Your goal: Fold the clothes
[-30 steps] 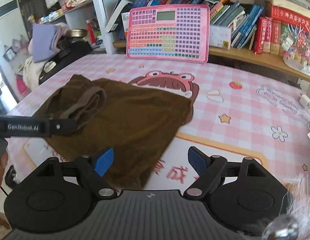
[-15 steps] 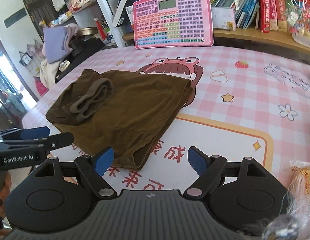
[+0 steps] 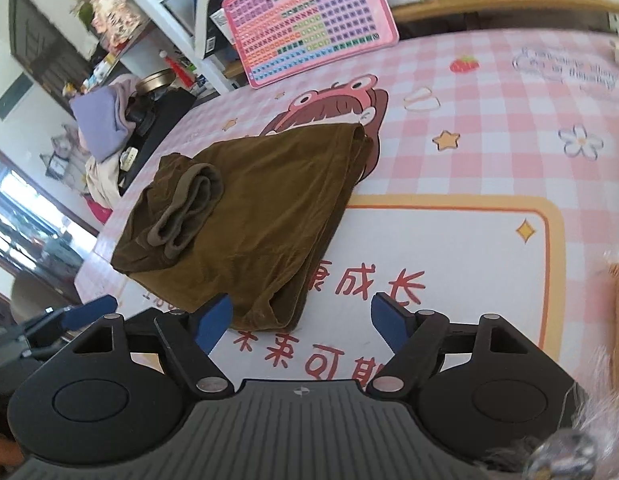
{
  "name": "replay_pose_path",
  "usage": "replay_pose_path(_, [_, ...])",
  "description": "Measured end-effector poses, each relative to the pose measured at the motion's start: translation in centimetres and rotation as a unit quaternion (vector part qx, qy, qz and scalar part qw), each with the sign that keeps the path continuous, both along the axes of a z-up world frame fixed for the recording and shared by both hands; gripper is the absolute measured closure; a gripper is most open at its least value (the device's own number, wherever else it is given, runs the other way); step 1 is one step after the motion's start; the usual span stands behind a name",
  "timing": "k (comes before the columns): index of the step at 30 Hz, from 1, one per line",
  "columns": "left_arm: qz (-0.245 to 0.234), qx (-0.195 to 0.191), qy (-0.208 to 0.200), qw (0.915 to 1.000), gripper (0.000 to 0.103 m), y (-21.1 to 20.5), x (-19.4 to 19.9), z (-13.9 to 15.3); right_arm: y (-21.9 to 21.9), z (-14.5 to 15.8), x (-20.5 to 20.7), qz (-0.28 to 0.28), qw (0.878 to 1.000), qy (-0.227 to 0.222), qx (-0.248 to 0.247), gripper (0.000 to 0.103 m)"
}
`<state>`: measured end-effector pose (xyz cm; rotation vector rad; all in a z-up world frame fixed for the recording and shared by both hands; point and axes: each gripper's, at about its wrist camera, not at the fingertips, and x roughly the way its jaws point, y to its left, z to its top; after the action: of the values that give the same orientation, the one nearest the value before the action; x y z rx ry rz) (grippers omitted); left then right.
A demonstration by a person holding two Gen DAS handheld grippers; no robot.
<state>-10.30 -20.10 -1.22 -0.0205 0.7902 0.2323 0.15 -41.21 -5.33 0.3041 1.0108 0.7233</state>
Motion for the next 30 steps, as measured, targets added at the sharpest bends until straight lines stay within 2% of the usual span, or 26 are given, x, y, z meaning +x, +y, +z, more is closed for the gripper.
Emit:
replay_pose_path(3, [-0.004, 0.007, 0.012, 0.9999, 0.021, -0.2, 0.1, -0.3, -0.2, -0.5, 0.7, -0.009, 0.999, 0.035, 0.020, 0.028])
replay_pose_path(9, [-0.054, 0.015, 0.038, 0.9977, 0.021, -1.3, 0.1, -1.0, 0.7, -1.9, 1.9, -0.021, 0.993, 0.101, 0.051, 0.041])
replay_pose_path(14, [-0.119, 0.039, 0.048, 0.9909, 0.021, -2.9, 0.1, -1.6, 2.0, -3.3, 3.2, -0.036, 0.985, 0.156, 0.066, 0.060])
replay_pose_path(17, [-0.155, 0.069, 0.059, 0.9837, 0.021, -4.1, 0.8, -2.6, 2.9, -4.1, 4.0, -0.047, 0.979, 0.183, 0.073, 0.071])
replay_pose_path(19, [-0.172, 0.092, 0.062, 0.9788, 0.021, -4.8, 1.3, -3.2, 3.6, -4.2, 4.7, -0.052, 0.977, 0.195, 0.064, 0.087])
replay_pose_path(23, [-0.194, 0.160, 0.051, 0.9665, 0.027, -6.1, 2.4, -4.1, 3.3, -2.8, 5.1, -0.051, 0.976, 0.189, 0.092, 0.093])
replay_pose_path(26, [-0.218, 0.218, 0.048, 0.9499, 0.027, -7.3, 3.4, -5.1, 3.3, -1.9, 5.3, -0.044, 0.977, 0.184, 0.100, 0.093])
replay_pose_path(27, [-0.226, 0.237, 0.047, 0.9435, 0.030, -7.8, 3.8, -5.5, 3.3, -1.8, 5.3, -0.043, 0.977, 0.184, 0.100, 0.093])
replay_pose_path(29, [-0.241, 0.269, 0.044, 0.9314, 0.044, -8.6, 4.6, -6.2, 3.4, -1.5, 5.4, -0.041, 0.977, 0.182, 0.101, 0.093])
replay_pose_path(30, [-0.243, 0.274, 0.039, 0.9298, 0.062, -8.7, 4.9, -6.3, 3.4, -1.4, 5.4, -0.039, 0.978, 0.181, 0.100, 0.093])
